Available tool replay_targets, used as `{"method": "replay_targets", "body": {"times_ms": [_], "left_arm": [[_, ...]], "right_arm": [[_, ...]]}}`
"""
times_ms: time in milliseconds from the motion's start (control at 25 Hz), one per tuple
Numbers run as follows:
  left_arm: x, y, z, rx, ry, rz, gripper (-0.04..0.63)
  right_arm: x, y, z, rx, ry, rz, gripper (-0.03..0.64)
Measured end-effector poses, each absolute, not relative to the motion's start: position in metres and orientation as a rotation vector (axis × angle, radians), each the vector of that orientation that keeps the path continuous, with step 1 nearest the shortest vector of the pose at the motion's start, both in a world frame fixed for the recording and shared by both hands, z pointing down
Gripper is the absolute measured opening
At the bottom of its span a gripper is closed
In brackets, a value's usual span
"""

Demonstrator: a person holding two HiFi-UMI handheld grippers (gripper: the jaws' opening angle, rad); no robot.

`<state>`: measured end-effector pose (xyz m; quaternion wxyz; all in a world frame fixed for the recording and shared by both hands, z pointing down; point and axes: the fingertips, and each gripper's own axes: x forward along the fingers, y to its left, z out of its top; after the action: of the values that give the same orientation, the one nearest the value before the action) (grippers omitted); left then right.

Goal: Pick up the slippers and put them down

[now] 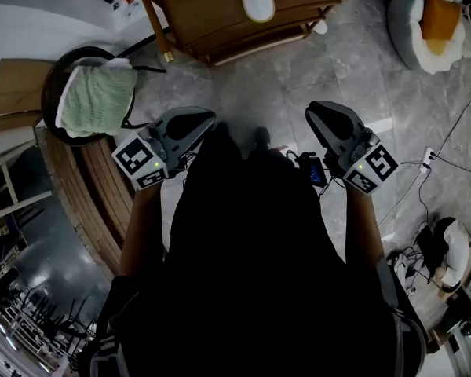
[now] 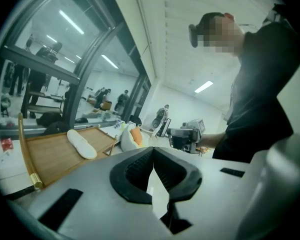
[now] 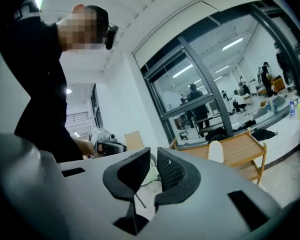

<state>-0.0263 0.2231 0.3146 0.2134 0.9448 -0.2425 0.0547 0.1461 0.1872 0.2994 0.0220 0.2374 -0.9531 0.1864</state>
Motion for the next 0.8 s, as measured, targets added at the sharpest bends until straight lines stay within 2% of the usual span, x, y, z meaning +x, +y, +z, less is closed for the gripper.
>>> {"method": "replay_targets", "body": {"times_ms": [800], "left_arm": [[-0.154, 0.02, 0.311, 2.7, -0.625, -0.017, 0.012]], "right_arm": [[0.034, 0.012, 0.306, 0.793, -2.775, 0.616, 0.051]]}}
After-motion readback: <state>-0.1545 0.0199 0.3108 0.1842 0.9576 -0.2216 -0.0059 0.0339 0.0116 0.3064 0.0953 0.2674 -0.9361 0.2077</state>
